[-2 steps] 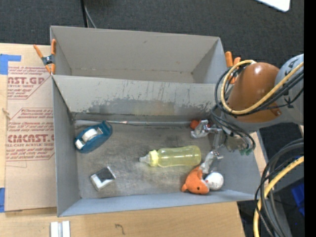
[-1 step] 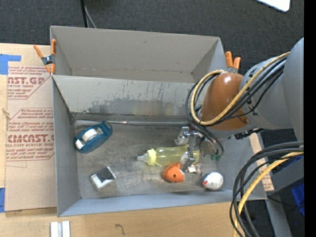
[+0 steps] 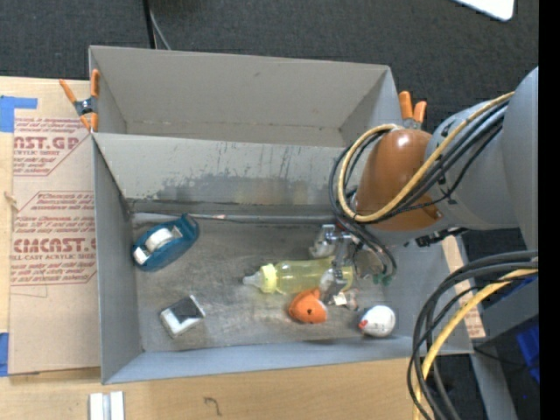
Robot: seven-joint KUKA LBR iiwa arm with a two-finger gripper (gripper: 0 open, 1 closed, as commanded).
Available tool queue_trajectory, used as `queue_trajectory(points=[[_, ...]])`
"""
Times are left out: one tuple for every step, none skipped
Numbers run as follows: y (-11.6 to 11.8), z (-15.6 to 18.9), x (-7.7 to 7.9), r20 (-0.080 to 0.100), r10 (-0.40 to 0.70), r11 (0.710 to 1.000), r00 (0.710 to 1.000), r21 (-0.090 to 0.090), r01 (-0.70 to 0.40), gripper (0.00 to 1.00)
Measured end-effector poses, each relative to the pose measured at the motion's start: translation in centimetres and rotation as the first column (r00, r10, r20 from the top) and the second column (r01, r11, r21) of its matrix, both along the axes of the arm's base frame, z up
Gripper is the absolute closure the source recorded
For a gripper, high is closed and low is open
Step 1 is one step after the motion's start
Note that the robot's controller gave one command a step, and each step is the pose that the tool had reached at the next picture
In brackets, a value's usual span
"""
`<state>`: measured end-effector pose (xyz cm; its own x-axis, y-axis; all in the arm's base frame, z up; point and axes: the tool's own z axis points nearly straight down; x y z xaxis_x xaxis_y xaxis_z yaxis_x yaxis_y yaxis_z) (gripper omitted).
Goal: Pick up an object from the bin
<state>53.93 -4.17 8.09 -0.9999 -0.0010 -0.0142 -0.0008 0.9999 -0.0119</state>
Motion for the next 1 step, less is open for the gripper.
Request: queue_trajectory(points=[[-1.11, 18.47, -1.39, -0.015, 0.025, 1.0, 1.0, 0.012, -0.025, 1.0]])
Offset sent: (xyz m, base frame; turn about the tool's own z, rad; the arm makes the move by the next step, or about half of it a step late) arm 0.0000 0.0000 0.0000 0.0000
